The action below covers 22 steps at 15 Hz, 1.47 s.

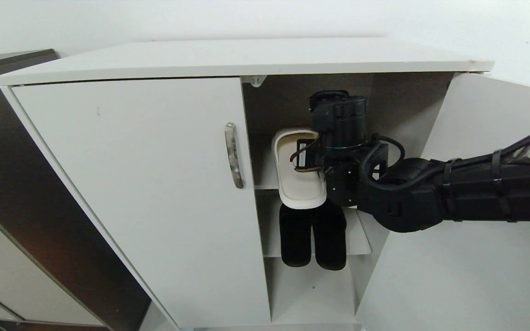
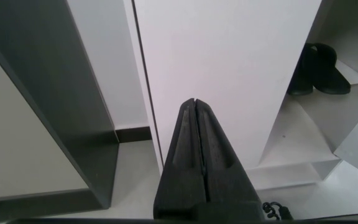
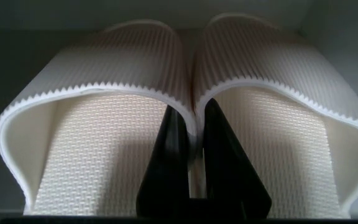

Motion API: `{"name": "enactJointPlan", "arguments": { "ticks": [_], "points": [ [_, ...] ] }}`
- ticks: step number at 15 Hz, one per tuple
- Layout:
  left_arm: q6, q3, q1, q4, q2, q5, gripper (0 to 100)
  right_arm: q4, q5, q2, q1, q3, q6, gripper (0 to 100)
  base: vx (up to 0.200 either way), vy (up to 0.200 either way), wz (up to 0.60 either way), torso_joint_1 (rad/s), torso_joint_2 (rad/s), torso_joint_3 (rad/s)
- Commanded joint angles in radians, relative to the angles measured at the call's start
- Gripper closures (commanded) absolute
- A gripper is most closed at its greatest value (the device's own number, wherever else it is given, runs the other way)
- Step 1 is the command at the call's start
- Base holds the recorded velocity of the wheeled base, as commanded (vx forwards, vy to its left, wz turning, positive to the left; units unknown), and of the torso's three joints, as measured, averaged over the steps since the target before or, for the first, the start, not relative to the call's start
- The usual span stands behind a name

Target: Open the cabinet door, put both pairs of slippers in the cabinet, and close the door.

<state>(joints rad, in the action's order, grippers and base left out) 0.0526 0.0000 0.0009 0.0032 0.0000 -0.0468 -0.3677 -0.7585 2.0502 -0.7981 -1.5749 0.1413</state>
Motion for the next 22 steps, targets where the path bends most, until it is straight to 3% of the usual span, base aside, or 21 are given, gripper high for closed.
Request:
{"name": "enactJointPlan", "arguments": {
  "ticks": [1, 14, 15, 20, 22],
  "points": [
    [0.0, 0.0, 0.001, 0.0, 0.0, -0.001, 100, 0.029, 0.002, 0.025, 0.007, -0.037, 0.0, 100, 0.0, 0.0, 0.0, 0.0, 0.0, 0.0],
    [0.0, 0.0, 0.001, 0.0, 0.0, -0.001, 100, 0.067, 0.031, 0.057, 0.04, -0.062, 0.004, 100, 0.0, 0.0, 0.0, 0.0, 0.0, 0.0],
    [0.0, 0.0, 0.001, 0.001, 0.0, -0.001, 100, 0.065, 0.031, 0.065, 0.045, -0.066, 0.006, 0, 0.0, 0.0, 0.0, 0.0, 0.0, 0.0],
    [0.0, 0.0, 0.001, 0.0, 0.0, 0.001, 100, 0.067, 0.03, 0.016, 0.036, -0.002, 0.008, 0, 0.0, 0.0, 0.0, 0.0, 0.0, 0.0],
    [0.0, 0.0, 0.001, 0.001, 0.0, -0.001, 100, 0.061, 0.024, -0.064, 0.011, 0.093, 0.011, 0, 0.0, 0.0, 0.0, 0.0, 0.0, 0.0]
  ]
}}
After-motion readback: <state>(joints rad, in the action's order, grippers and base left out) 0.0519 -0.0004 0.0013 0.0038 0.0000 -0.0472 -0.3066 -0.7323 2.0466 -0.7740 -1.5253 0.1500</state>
